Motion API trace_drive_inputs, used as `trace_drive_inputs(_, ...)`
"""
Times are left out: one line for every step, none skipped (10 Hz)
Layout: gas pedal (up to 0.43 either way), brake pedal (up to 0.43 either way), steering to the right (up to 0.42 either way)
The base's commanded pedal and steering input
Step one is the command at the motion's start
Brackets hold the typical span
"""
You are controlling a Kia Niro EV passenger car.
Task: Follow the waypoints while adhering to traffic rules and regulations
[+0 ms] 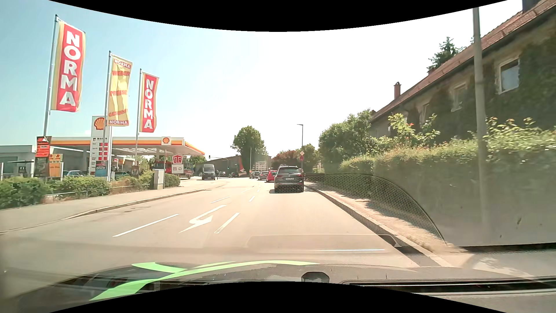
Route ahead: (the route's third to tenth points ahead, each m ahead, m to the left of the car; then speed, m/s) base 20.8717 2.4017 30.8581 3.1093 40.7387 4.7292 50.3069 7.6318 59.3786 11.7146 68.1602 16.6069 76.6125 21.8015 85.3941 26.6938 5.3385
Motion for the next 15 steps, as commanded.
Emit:
trace_drive_inputs(0.047,0.000,-0.015)
trace_drive_inputs(0.047,0.000,-0.014)
trace_drive_inputs(0.067,0.000,-0.014)
trace_drive_inputs(0.098,0.000,-0.015)
trace_drive_inputs(0.110,0.000,-0.015)
trace_drive_inputs(0.118,0.000,-0.015)
trace_drive_inputs(0.130,0.000,-0.015)
trace_drive_inputs(0.130,0.000,-0.015)
trace_drive_inputs(0.130,0.000,-0.015)
trace_drive_inputs(0.130,0.000,-0.014)
trace_drive_inputs(0.130,0.000,-0.013)
trace_drive_inputs(0.130,0.000,-0.010)
trace_drive_inputs(0.130,0.000,-0.008)
trace_drive_inputs(0.130,0.000,-0.008)
trace_drive_inputs(0.130,0.000,-0.008)
